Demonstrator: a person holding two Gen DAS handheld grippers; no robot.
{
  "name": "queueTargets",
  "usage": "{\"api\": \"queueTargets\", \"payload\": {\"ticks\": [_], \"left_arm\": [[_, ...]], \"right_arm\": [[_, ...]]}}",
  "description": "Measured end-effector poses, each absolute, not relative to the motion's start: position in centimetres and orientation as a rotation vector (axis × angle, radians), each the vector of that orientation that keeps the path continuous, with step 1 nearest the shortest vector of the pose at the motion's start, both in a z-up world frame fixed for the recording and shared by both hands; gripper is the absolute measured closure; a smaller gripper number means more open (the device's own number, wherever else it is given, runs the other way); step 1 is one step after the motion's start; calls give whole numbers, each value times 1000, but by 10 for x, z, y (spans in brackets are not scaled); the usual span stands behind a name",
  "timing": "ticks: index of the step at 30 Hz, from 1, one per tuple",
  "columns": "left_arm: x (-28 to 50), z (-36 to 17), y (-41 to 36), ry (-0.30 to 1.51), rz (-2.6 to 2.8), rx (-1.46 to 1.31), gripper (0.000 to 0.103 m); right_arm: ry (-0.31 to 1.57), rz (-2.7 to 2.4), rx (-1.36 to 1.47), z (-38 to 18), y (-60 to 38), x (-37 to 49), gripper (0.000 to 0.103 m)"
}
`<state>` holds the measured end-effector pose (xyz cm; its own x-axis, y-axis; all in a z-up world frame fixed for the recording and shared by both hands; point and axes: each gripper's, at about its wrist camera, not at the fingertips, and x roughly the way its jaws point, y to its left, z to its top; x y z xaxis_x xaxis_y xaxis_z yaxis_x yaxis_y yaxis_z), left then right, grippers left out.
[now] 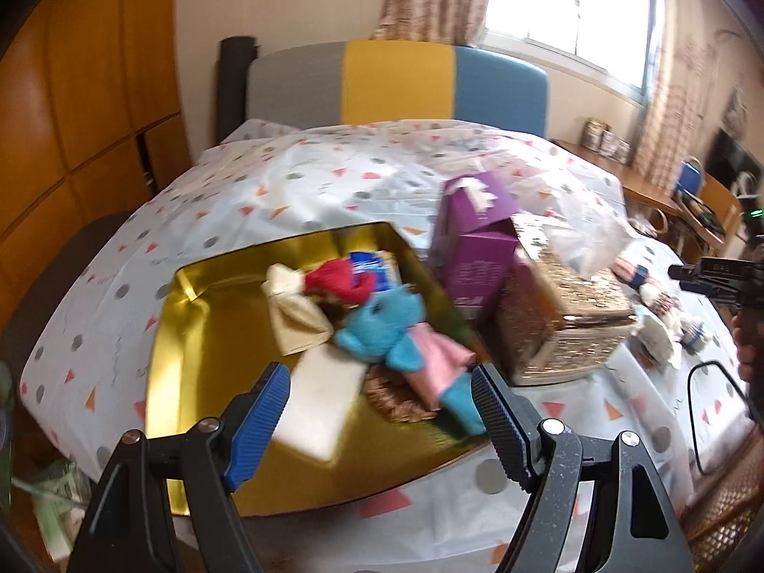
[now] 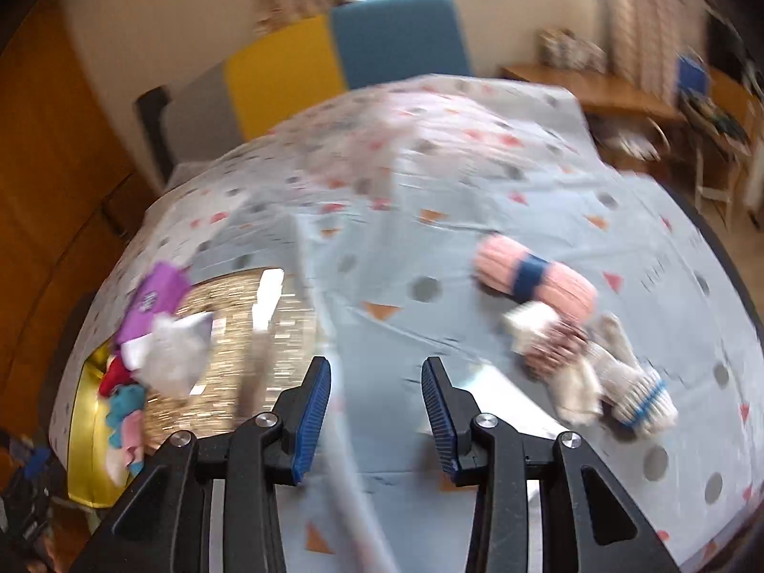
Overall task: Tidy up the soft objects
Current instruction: 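Move both grippers back to the remaining items on the bed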
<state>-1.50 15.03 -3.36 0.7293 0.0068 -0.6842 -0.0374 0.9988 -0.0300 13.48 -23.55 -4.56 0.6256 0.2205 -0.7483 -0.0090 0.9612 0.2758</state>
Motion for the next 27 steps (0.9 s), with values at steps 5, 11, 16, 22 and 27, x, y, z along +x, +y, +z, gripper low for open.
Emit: {"api": "queueTargets", "payload": {"ticks": [5,11,16,22,27], "left_arm": [[-10,-27,116,754,-76,22,24],[-4,-21,74,757,-199,92,24],[0,-15,37,751,-292,132,24],[11,-12,-10,771,-397,181,24],[26,-13,-55,795,-468,212,24]], "right_arm": [[974,21,379,-85,-302,140,63],[1058,-31,573,-123,-340,144,63],[1134,96,609,-133,-322,148,62],[1099,270,687,-119,-309,140,62],[974,133,725,-102,-339,126,62]]}}
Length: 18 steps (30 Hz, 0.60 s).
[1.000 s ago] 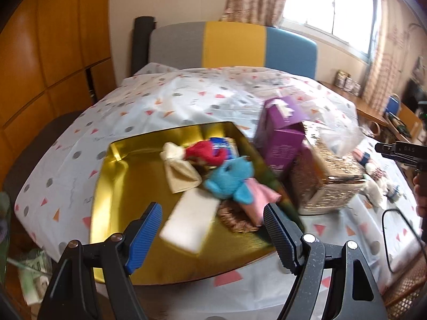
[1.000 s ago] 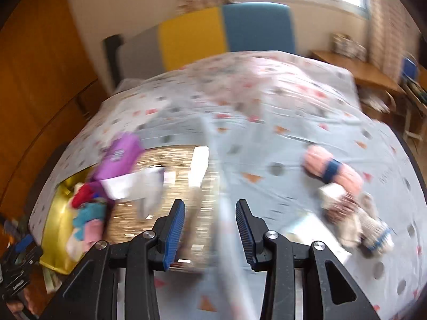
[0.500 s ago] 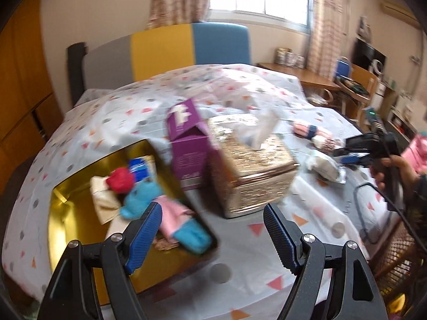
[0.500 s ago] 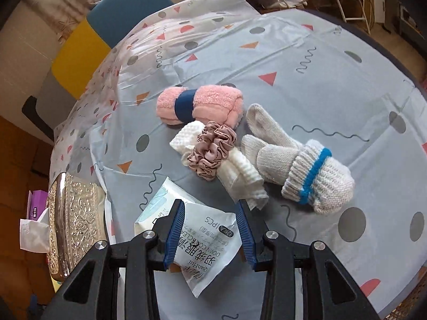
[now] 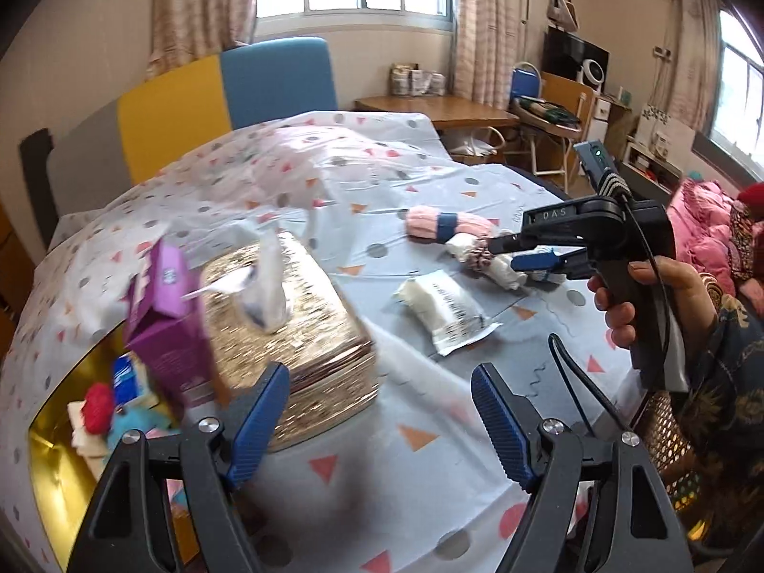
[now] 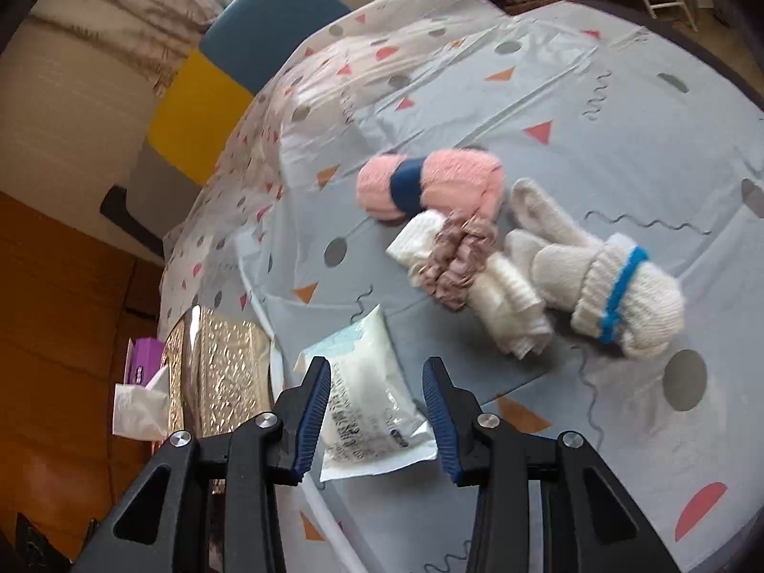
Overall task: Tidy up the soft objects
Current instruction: 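Move both grippers back to the remaining items on the bed, then grasp the white wet-wipes pack with the left gripper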
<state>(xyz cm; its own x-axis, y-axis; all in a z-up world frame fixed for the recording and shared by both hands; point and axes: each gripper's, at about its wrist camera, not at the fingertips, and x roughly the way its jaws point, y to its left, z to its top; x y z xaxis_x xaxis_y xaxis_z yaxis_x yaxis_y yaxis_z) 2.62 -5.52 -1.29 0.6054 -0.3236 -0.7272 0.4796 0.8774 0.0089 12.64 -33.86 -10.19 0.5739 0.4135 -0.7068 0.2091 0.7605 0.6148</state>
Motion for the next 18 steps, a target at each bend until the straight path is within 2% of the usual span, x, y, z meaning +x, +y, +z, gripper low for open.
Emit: {"api": "queueTargets", "payload": {"ticks": [11,18], "left_arm": [[89,-57,-145,963,-512,223,22],[127,-88,-170,1051,-455,194,15]], "right_arm": [[748,-161,840,-82,-403,103,62],[695,-246,982,-92,-433,90,62]]}}
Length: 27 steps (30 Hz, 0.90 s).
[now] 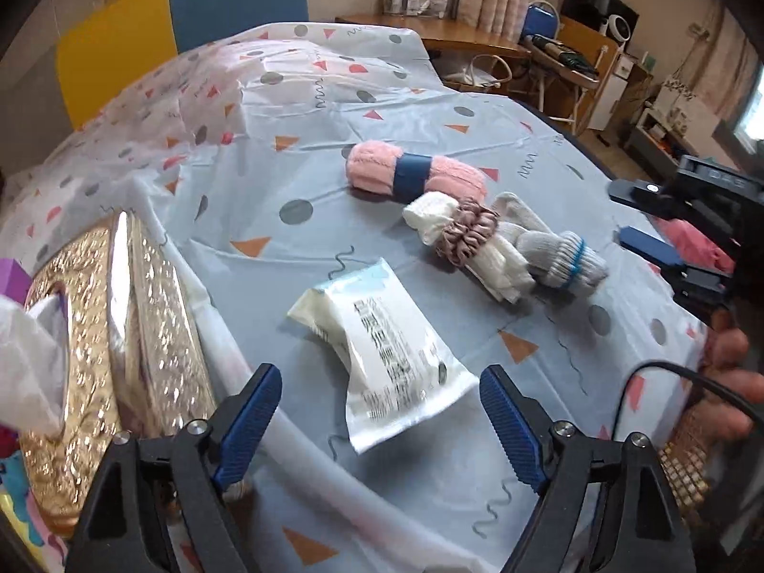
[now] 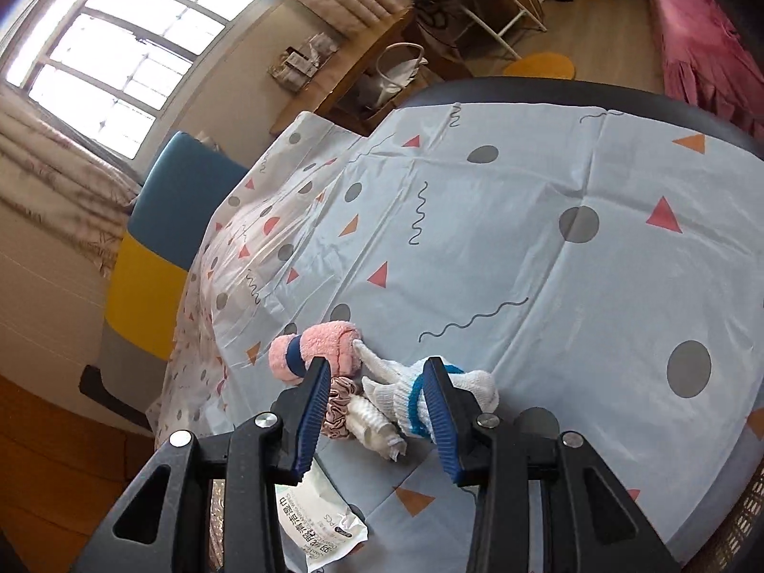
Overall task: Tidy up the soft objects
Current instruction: 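Grasp the white wet-wipes pack with the left gripper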
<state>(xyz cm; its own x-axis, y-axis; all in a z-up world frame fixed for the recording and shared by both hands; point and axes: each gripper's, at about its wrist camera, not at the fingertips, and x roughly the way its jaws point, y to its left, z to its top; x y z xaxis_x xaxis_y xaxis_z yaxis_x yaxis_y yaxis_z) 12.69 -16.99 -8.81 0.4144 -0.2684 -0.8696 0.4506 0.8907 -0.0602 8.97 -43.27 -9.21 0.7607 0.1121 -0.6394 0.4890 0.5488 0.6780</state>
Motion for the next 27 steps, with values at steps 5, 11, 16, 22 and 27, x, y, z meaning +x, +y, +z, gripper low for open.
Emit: {"api": "queueTargets", "payload": {"ticks": [5,11,16,22,27], "left_arm": [[144,-100,-193,1063,-419,233,15],[163,-124,-198,1112,-357,226,16],[164,-141,-198,1145,-425,212,44],[153,-142,-190,1106,-488,225,47],[156,-144,-180,1124,-486,215,45]], "right_arm": [[693,-236,995,-94,-432,89,62],[683,-230,997,-92,-433,87,62],[701,-228,974,-93,-432,91,62],[807,-253,833,-96,-419,110,62],[907,-353,574,-98,-400,125,61]]}}
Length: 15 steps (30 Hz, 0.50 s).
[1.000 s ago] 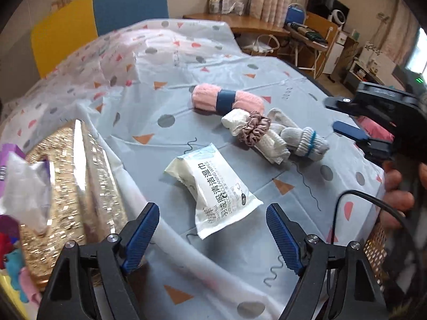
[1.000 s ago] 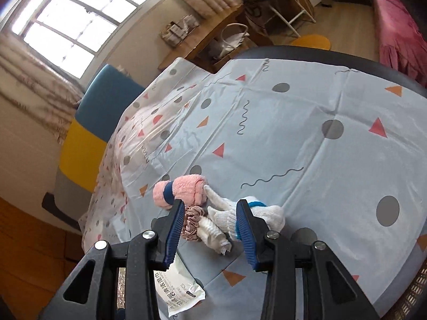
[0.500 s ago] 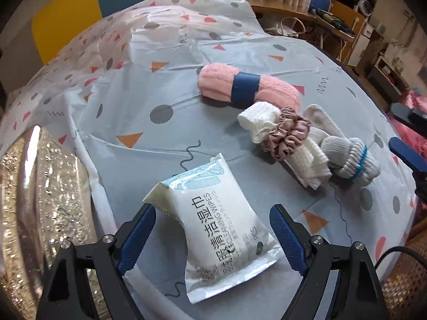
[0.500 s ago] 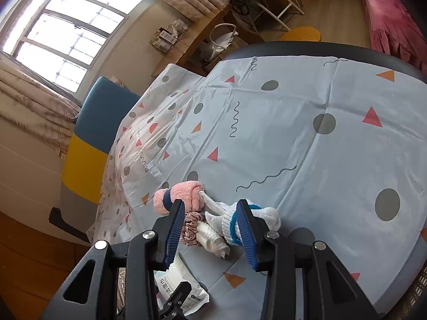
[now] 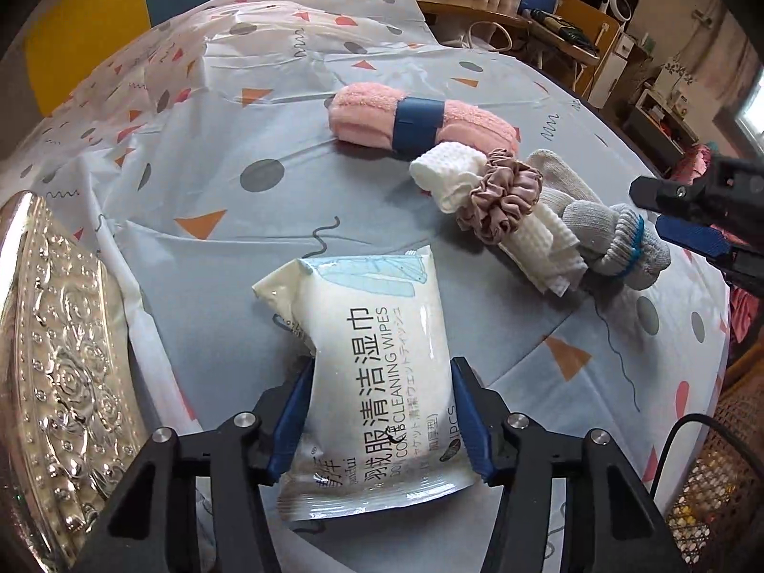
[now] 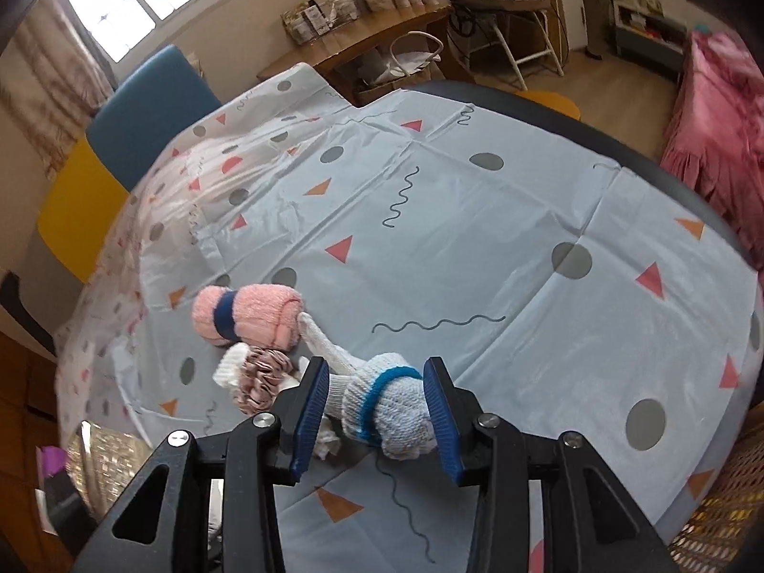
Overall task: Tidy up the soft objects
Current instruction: 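Grasp the white wet-wipes pack with the left gripper, then lift the wipes pack with left while right grasps the white knit glove with blue band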
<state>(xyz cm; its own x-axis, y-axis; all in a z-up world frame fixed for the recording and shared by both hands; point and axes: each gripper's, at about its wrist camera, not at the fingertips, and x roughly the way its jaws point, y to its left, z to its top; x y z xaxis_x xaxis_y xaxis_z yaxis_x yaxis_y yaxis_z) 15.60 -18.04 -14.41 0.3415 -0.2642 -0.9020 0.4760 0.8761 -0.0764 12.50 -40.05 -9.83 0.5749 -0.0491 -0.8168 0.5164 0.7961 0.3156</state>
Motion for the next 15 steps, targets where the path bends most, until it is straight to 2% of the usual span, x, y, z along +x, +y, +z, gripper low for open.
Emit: {"api": "queueTargets", "payload": {"ticks": [1,4,6,9,11,15], "left_arm": [[156,-145,-179,1124,-484,216,45],[155,-146,-179,1122,-471,228,45],[155,-146,-179,1123,-466,237,45],[156,-147,-182,1126,-463,237,45],[156,-147,-183,1126,-458,238,48],[152,-142,-181,1129,-456,235,52]], "right_arm": [[925,-355,530,-100,-396,128,60],[1002,-356,418,-111,-383,137,47],[1055,-377,384,-120,-381,141,47],[1035,-382,415,-121,-388,138,47],[1052,-378,420,-125,-389,138,55],[1074,-381,377,-127,-382,140,63]]}}
